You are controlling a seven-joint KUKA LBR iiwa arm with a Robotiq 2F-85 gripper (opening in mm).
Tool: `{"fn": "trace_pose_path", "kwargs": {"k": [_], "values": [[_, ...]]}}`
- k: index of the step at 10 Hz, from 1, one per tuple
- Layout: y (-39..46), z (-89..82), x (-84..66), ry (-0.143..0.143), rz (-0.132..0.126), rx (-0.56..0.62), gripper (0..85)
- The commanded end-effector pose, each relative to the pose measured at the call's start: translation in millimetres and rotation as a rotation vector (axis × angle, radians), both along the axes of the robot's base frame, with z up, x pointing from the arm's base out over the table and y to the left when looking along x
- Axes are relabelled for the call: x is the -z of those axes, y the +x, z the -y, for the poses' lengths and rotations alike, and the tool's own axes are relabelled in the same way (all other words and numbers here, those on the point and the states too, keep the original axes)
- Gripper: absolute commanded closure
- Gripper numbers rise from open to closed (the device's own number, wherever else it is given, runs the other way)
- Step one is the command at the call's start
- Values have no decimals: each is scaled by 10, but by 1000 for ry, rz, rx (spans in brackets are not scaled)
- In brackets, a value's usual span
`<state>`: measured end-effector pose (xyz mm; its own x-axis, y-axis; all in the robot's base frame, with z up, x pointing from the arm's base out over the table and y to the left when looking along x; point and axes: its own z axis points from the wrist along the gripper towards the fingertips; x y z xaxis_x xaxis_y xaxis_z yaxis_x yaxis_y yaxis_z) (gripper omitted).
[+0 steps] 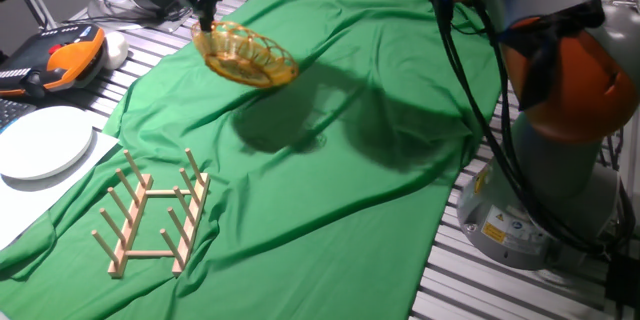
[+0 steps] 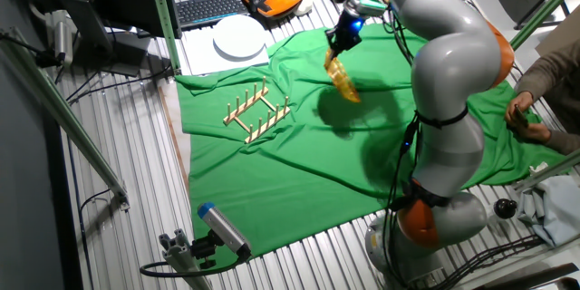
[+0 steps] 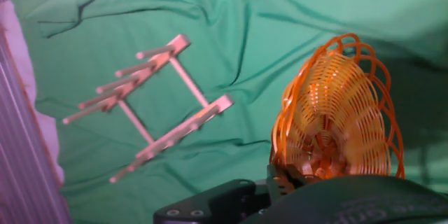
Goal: Put the dish on the dish rack
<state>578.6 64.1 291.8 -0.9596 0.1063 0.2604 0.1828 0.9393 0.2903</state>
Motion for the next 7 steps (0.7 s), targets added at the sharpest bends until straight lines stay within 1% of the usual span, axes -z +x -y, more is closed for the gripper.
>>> {"fn": "trace_pose_path", "kwargs": {"k": [1, 2, 3, 5, 6, 7], "values": [[-23, -683, -10, -2, -6, 12, 850], [-57, -770, -9, -7, -6, 22, 850], [-82, -822, 15, -21, 2, 24, 850], [-60, -822, 53, -33, 4, 2, 850], [-60, -822, 53, -30, -5, -23, 850], [-60, -822, 53, -47, -3, -71, 850]]}}
